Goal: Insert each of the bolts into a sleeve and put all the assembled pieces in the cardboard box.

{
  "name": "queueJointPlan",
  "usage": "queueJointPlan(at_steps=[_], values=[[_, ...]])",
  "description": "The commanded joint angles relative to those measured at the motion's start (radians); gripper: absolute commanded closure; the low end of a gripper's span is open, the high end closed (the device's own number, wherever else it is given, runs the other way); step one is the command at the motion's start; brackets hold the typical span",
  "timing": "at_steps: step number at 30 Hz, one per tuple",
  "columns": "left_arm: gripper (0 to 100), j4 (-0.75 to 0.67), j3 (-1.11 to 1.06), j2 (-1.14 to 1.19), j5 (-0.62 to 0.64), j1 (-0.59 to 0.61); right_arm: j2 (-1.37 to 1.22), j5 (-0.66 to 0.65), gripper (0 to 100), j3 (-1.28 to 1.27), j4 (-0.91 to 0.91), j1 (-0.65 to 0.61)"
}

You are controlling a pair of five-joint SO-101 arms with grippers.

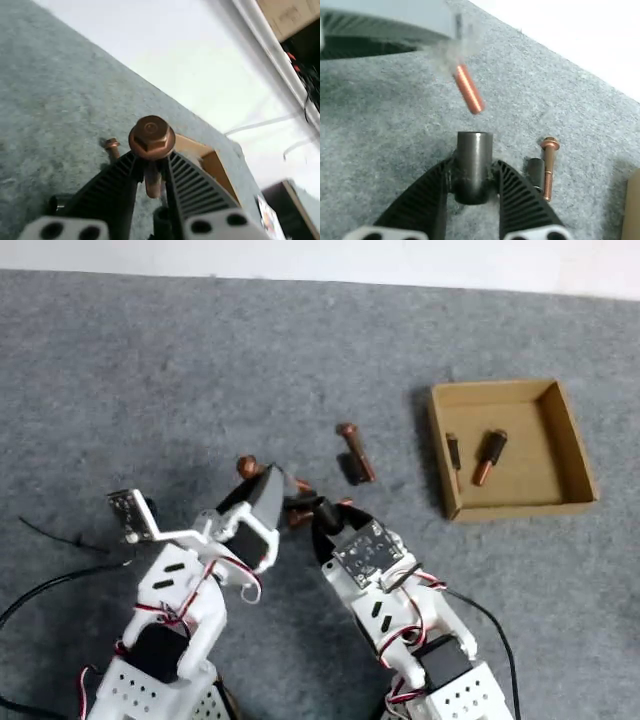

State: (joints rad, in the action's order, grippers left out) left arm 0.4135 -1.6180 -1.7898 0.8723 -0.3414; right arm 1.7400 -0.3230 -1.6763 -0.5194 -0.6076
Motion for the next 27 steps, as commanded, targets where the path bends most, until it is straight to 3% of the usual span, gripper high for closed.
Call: queueJointPlan(at_steps=[1,10,15,20,24,27], values=[[100,-0.002,0.028,-0.008,-0.037,-0.033,0.024,0.005,99.4,-0.114,0.002,0.005],[100,0.014,0.031,-0.008,-0.035,-0.076,0.024,0.005,99.4,-0.114,0.005,0.004],[100,0.129,0.171,-0.007,-0.035,-0.027,0.024,-0.109,99.4,-0.114,0.005,0.005],[100,0.272,0.226,0.007,-0.014,-0.022,0.024,-0.114,99.4,-0.114,0.005,0.005],[100,0.195,0.225,0.127,-0.015,0.131,0.024,-0.115,99.4,-0.114,0.002,0.010],[100,0.115,0.259,0.340,-0.035,0.208,0.022,-0.115,99.4,-0.114,0.002,0.010]])
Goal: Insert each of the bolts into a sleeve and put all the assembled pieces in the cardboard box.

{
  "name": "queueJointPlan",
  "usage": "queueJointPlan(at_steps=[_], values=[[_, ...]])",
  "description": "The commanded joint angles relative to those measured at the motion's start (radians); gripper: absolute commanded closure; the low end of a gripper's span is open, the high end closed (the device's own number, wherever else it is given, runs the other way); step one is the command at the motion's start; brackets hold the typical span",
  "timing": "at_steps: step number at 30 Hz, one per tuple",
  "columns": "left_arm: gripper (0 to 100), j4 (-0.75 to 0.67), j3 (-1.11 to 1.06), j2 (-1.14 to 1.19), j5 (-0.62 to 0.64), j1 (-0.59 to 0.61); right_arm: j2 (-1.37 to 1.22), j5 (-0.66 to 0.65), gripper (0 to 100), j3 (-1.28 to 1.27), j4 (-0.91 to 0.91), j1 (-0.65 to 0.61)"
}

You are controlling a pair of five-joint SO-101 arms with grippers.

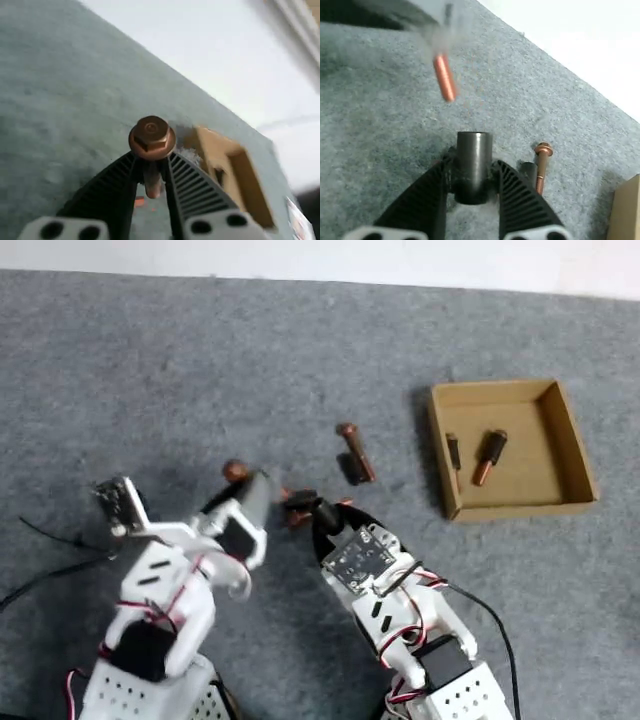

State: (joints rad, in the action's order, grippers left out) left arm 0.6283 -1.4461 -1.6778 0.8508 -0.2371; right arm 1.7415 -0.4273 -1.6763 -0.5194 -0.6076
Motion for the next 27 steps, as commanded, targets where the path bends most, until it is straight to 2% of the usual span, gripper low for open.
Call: queueJointPlan(at_steps=[1,4,7,11,15,20,27], values=[[100,-0.124,0.107,0.320,-0.041,0.105,0.019,-0.011,99.4,-0.114,0.002,0.010],[100,-0.218,0.188,0.631,-0.075,0.114,0.015,-0.011,99.4,-0.114,0.002,0.012],[100,-0.275,0.306,0.928,-0.077,0.189,0.013,-0.011,99.4,-0.113,-0.001,0.013],[100,-0.279,0.498,1.290,-0.074,0.283,0.018,-0.011,99.4,-0.113,-0.019,0.013],[100,-0.278,0.656,1.586,-0.074,0.321,0.018,-0.011,99.4,-0.113,-0.019,0.013],[100,-0.278,0.768,1.764,-0.072,0.360,0.018,-0.011,99.4,-0.113,-0.019,0.013],[100,-0.282,0.788,1.828,-0.074,0.358,0.015,-0.011,99.4,-0.113,-0.019,0.013]])
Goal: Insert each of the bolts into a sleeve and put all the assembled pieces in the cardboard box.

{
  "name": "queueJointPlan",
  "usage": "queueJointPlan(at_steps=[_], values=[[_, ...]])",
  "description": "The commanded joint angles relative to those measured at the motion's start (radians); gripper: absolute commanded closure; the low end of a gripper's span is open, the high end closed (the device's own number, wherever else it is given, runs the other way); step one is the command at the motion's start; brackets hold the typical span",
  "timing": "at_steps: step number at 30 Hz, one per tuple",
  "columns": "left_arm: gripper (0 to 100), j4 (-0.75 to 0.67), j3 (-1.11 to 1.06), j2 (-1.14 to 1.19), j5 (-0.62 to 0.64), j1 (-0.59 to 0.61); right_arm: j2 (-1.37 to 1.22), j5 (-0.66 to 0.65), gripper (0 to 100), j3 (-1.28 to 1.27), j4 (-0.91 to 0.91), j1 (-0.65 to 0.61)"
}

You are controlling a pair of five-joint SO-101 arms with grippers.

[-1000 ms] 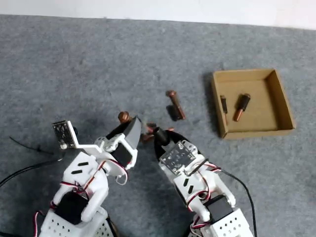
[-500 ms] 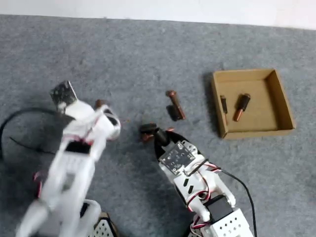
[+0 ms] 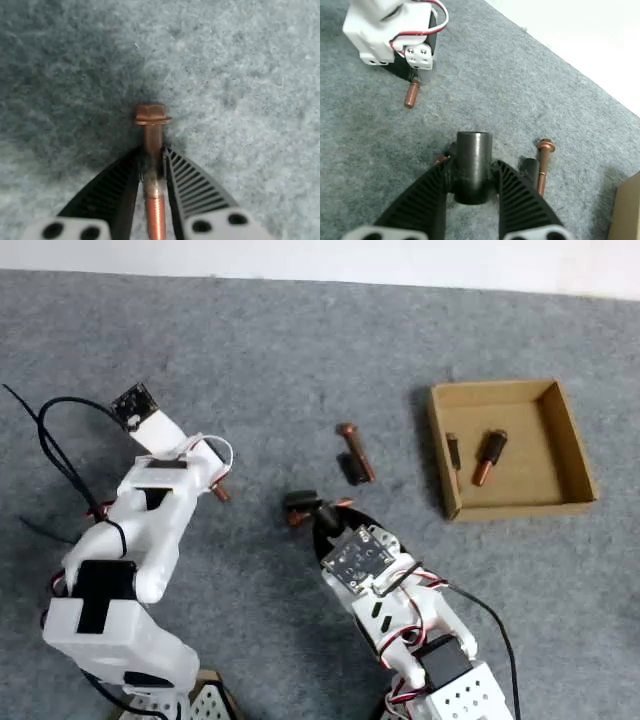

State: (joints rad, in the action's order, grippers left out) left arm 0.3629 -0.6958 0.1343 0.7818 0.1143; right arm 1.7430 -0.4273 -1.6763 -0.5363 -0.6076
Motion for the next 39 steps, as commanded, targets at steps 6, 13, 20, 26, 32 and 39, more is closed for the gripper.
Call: queueJointPlan(at_steps=[6,13,20,26,32,39], values=[[100,-0.011,0.018,-0.077,0.014,-0.021,0.013,-0.011,99.4,-0.113,-0.002,0.013],[100,-0.072,-0.237,-0.429,0.044,-0.097,0.013,-0.011,99.4,-0.113,-0.002,0.013],[100,-0.252,-0.539,-0.888,0.046,-0.165,0.013,-0.012,99.4,-0.111,-0.002,0.013],[100,-0.250,-0.694,-1.245,0.048,-0.239,0.012,-0.015,99.4,-0.110,-0.002,0.012],[100,-0.250,-0.819,-1.509,0.048,-0.341,0.012,-0.015,99.4,-0.110,-0.002,0.007],[100,-0.250,-0.900,-1.702,0.048,-0.417,0.012,-0.017,99.4,-0.111,-0.004,0.007]])
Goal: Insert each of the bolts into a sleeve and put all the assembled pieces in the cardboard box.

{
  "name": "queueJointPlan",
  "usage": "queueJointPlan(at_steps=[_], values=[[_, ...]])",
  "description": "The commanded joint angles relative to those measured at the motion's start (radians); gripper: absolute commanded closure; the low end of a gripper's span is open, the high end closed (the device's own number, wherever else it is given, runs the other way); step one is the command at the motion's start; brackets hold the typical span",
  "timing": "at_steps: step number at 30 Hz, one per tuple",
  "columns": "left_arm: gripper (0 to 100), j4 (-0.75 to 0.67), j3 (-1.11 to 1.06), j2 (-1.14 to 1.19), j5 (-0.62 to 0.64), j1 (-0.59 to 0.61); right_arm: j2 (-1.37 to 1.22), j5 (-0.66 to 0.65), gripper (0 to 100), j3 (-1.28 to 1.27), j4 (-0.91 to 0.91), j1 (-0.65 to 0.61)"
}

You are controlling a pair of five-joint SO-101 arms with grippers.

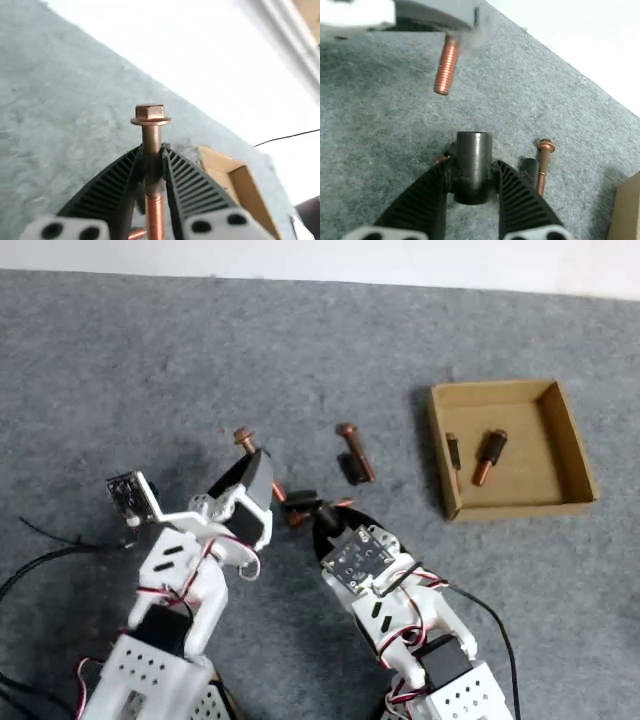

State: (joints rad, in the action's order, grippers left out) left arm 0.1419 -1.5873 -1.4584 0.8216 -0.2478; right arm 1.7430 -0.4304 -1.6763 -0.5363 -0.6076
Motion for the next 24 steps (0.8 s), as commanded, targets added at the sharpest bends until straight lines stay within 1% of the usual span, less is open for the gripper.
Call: queueJointPlan(at_steps=[1,4,14,18,24], values=[[100,-0.029,-0.016,-0.130,0.008,-0.065,0.012,-0.015,99.4,-0.113,-0.004,0.005],[100,-0.029,-0.035,-0.162,0.008,-0.097,0.012,-0.069,99.4,-0.114,-0.004,-0.002],[100,-0.029,-0.045,-0.170,0.008,-0.124,0.012,-0.071,99.4,-0.114,-0.001,-0.059],[100,-0.029,-0.058,-0.174,0.008,-0.157,0.018,-0.071,99.4,-0.114,0.001,-0.061],[100,-0.031,-0.084,-0.179,0.006,-0.151,0.018,-0.071,99.4,-0.114,0.035,-0.054]])
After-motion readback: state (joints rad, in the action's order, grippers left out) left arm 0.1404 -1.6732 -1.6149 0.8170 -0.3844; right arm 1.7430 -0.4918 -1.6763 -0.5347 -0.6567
